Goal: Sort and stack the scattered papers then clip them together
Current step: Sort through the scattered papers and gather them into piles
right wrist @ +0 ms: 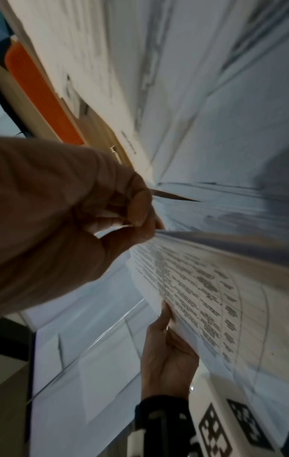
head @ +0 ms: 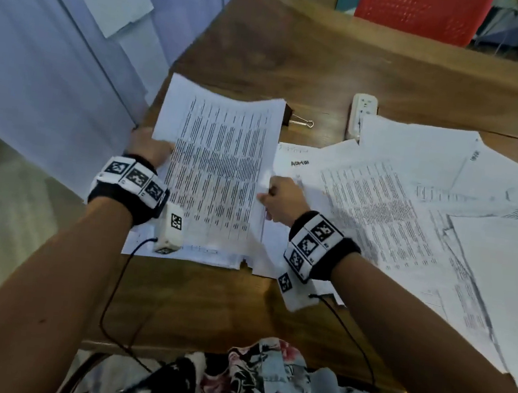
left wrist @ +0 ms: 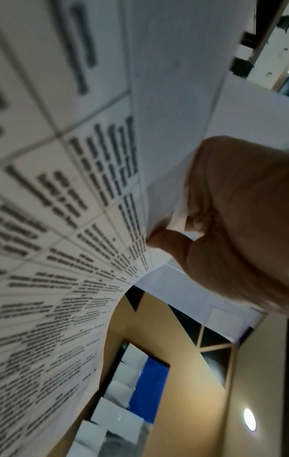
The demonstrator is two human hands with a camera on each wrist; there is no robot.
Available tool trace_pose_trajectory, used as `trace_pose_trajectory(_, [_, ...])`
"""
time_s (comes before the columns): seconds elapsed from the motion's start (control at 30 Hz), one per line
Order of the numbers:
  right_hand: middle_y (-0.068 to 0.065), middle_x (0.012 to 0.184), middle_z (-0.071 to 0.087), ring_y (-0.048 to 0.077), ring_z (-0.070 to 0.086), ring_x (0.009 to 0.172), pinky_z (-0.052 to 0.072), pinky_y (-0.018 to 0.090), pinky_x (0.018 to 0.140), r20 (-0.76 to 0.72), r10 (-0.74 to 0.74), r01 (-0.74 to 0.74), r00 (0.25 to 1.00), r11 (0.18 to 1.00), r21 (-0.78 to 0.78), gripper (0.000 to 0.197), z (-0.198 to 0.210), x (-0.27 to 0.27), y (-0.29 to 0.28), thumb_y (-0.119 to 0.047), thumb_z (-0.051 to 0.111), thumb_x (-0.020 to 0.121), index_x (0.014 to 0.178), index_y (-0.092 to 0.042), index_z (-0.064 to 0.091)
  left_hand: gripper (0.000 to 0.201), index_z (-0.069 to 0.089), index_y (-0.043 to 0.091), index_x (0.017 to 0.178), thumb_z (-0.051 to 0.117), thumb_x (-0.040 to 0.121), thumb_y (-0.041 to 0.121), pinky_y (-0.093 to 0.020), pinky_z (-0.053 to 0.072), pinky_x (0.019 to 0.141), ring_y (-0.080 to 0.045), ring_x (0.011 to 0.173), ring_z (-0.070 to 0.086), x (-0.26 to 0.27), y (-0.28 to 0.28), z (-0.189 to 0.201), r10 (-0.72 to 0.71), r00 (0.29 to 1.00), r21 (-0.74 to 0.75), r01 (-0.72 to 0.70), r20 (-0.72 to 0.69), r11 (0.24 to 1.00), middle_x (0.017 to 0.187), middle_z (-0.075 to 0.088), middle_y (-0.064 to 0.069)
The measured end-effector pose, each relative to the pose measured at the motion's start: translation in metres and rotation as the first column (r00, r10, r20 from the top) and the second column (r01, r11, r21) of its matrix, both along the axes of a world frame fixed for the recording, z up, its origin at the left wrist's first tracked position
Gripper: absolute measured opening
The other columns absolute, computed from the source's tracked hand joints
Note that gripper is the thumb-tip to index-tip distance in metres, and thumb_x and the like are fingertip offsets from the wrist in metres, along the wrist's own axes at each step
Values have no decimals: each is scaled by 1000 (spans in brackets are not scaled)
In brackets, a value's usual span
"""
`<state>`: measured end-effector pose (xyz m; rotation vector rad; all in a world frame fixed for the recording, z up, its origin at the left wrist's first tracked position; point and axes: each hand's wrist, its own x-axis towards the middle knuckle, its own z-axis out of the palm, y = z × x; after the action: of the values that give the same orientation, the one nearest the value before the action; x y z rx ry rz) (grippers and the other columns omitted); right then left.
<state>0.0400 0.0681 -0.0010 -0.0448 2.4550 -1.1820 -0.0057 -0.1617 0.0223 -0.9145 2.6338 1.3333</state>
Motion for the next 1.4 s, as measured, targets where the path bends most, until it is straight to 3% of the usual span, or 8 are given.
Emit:
trace_pose_trajectory(0.23, [7, 65, 44, 35, 62, 83, 47, 35, 69, 103, -12, 0, 995, 993, 117, 28, -28, 6, -33, -7, 52, 88, 66, -10, 36, 33, 57, -6, 118, 51, 88, 7, -41, 41, 97, -40, 118, 51, 11, -37, -43, 23, 980, -194, 16, 198, 981, 127, 55, -25])
trace_pose_trajectory(0.43, [16, 122, 50, 31, 53, 108, 44, 33, 84, 100, -31, 8, 994, 975, 222, 25, -42, 12, -54, -12, 52, 91, 112, -2, 44, 58, 28, -4, 141, 46, 92, 22, -43, 27, 110, -39, 136, 28, 26, -33, -56, 83, 896, -252, 32, 435, 967, 149, 21, -23])
trace_pose_trajectory(0.6, [10, 102, 41, 20, 44, 89, 39, 30, 79, 99, 10, -29, 995, 979, 202, 11, -44, 5, -48, -16, 49, 91, 82, -12, 45, 62, 22, -3, 139, 51, 89, 18, -43, 23, 111, -35, 138, 19, 28, -10, -56, 158, 897, -262, -49, 414, 964, 148, 15, -19])
trace_pose_trajectory(0.67, [10, 107, 47, 19, 48, 95, 44, 33, 91, 53, -15, 7, 998, 989, 149, 18, -39, -2, -28, -18, 50, 91, 106, -8, 56, 73, 16, -1, 143, 56, 86, 18, -46, 18, 115, -34, 141, 13, 24, -1, -50, 177, 913, -279, -74, 367, 958, 152, 12, -19])
trace_pose_trajectory(0.83, [16, 130, 50, 28, 49, 118, 37, 28, 97, -100, -290, 306, 952, 918, 251, 37, -19, -32, 59, -11, 55, 88, 124, 0, 52, 56, 32, 1, 138, 54, 89, 17, -46, 29, 112, -33, 134, 30, 3, 46, -39, -137, 973, -214, 176, 186, 961, 147, 19, -18])
trace_pose_trajectory(1.07, [21, 141, 27, 37, 23, 132, 29, 53, 105, -171, -688, 646, 706, 524, 555, 70, -13, -36, 175, -31, 69, 78, 132, -3, 35, 21, 61, -1, 84, 57, 87, 20, -30, 47, 80, -32, 99, 61, 2, 143, -39, -618, 735, -38, 651, 281, 758, 95, 61, -19])
trace_pose_trajectory(1.23, [21, 129, 52, 35, 49, 121, 41, 41, 100, 25, -640, 582, 768, 714, 388, 57, -28, -26, 190, -22, 72, 78, 124, -1, 47, 69, 42, -4, 134, 50, 90, 49, -38, 31, 113, -35, 132, 40, 2, 173, -48, -487, 711, -102, 611, 507, 785, 142, 41, -23])
trace_pose_trajectory(1.4, [13, 103, 61, 27, 57, 94, 44, 33, 89, -245, -301, 362, 922, 894, 264, 18, -32, -13, 149, 1, 50, 85, 89, -5, 66, 79, 18, 1, 147, 56, 89, 40, -42, 22, 114, -36, 143, 15, -3, 186, -46, -335, 806, 13, 377, 487, 926, 155, 12, -19])
